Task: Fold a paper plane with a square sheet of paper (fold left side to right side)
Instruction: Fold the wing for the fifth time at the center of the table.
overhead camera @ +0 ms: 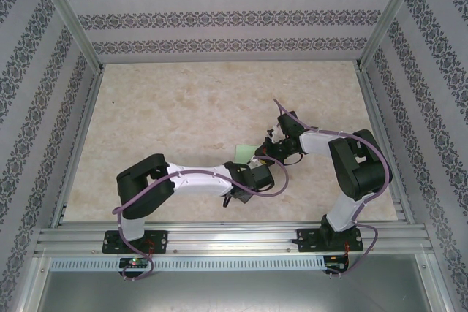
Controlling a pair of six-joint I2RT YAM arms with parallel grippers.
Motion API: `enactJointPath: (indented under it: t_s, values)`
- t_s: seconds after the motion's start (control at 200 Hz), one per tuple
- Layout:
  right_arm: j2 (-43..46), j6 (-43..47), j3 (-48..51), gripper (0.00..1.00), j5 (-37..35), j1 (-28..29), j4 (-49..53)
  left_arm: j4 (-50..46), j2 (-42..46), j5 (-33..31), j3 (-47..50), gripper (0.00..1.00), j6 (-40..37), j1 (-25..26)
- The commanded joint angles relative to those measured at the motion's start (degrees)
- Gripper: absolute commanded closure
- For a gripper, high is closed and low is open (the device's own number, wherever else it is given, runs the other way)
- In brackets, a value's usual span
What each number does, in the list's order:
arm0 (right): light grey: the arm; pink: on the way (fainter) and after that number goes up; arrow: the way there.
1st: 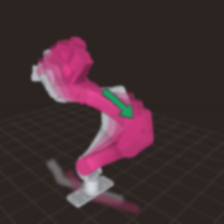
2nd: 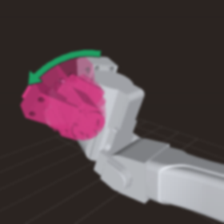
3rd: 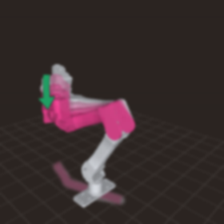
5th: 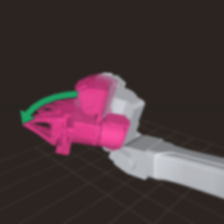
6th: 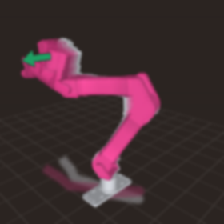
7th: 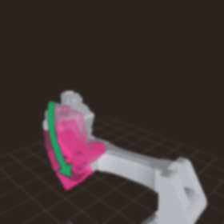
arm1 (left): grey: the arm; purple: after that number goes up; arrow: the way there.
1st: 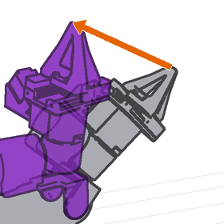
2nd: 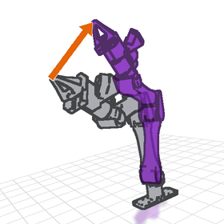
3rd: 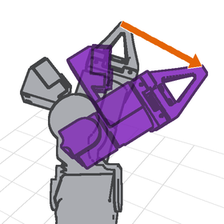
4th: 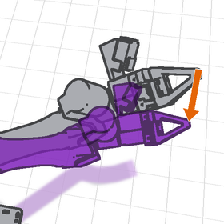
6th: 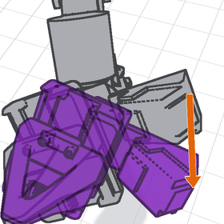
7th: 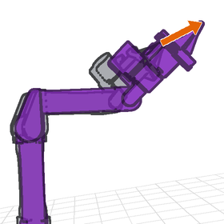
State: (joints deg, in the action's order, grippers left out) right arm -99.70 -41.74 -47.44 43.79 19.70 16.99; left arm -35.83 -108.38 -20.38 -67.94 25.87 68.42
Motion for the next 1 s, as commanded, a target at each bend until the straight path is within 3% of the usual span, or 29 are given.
enactJointPath:
  t_s: [0.0, 0.445, 0.724, 0.809, 0.994]
  values:
    - [-0.49, -0.63, -1.51, 0.96, 1.21, -0.29, 0.73, -1.57, -1.35, -2.82, -1.10, 0.41, 1.29, 0.83]
    - [-1.35, 0.04, -1.76, 0.97, 0.76, 0.30, 1.30, -3.33, -3.09, -4.89, -2.63, 0.56, 2.40, 1.19]
    - [-0.99, 1.39, -2.90, 0.94, 0.03, 0.53, 3.03, -2.71, -2.13, -5.01, -2.38, 0.75, 3.27, 1.19]
    - [-0.38, 1.97, -3.44, 0.91, -0.52, 0.49, 3.90, -1.92, -1.10, -4.83, -1.83, 0.81, 3.44, 1.19]
    - [3.37, 2.71, -3.54, 0.74, -2.14, -1.13, 4.37, 0.33, 0.81, -2.81, -0.49, 0.95, 3.71, 0.62]
